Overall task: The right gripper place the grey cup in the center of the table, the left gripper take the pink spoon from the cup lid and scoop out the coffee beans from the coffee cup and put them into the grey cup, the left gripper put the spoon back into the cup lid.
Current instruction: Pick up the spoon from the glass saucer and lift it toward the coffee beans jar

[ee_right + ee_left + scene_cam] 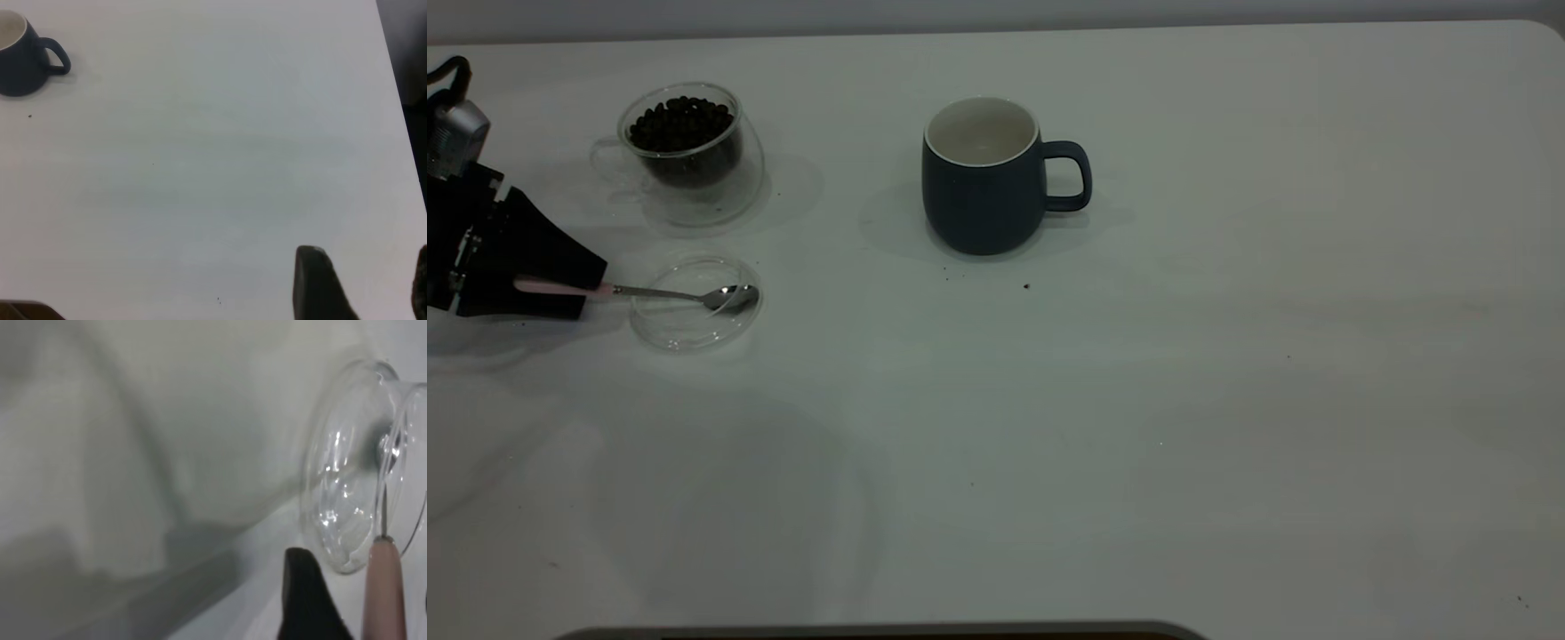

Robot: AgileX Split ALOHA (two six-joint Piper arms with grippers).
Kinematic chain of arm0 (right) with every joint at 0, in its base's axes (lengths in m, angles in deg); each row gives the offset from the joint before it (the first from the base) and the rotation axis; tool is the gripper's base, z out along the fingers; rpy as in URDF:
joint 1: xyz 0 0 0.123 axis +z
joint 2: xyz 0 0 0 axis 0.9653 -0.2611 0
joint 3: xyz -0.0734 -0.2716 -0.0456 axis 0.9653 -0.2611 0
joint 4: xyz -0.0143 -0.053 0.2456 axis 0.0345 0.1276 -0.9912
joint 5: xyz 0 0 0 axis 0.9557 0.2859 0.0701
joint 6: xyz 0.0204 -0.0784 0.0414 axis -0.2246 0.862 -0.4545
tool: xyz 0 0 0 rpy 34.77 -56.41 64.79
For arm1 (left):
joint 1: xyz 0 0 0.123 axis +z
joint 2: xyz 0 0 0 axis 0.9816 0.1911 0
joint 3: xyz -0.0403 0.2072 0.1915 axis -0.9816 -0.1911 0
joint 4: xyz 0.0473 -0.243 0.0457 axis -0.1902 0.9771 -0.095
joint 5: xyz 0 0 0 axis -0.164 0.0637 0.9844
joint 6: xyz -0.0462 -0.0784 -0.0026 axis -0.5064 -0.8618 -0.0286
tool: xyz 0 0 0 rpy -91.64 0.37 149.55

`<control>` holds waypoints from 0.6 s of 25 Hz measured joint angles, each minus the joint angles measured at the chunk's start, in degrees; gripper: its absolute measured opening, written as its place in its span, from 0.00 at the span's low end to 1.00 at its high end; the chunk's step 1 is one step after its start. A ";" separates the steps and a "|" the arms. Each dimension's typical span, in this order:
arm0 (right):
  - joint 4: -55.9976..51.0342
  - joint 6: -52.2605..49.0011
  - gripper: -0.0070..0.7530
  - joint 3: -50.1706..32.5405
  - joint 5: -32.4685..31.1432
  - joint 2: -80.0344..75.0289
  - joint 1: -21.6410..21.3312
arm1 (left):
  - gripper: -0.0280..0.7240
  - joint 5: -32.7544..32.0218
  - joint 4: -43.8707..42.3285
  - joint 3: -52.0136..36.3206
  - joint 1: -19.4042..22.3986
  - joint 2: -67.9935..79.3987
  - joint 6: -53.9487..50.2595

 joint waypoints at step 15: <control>0.00 0.00 0.50 0.00 0.00 0.00 0.00 | 0.19 -7.82 -0.41 0.00 0.00 0.00 -0.97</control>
